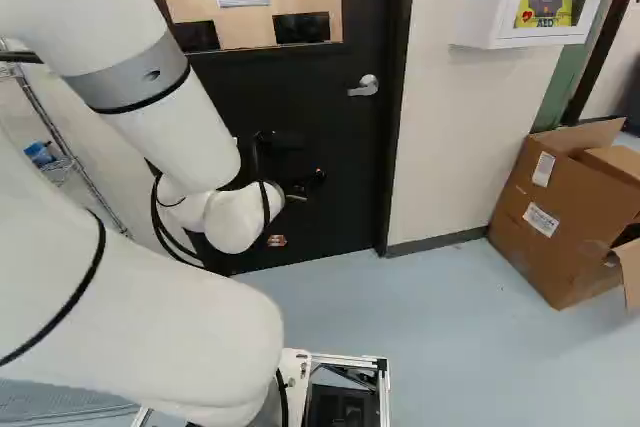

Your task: Open the door and move inside

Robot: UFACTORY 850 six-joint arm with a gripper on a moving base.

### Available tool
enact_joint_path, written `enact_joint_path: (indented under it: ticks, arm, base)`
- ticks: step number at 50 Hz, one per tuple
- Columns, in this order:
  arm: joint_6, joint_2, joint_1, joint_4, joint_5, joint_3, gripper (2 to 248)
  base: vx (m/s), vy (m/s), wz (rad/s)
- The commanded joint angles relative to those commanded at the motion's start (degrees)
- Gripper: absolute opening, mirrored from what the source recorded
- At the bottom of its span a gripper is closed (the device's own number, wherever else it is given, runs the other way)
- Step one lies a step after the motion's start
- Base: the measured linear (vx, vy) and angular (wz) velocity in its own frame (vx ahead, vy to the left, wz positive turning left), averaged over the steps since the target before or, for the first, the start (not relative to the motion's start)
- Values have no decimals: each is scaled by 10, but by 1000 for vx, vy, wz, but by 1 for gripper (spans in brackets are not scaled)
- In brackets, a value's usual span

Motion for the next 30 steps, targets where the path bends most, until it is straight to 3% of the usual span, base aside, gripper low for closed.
enact_joint_path:
  ticks: [30]
  arm:
    - [0, 0, 0, 0, 0, 0, 247]
  base:
    - [136, -105, 3]
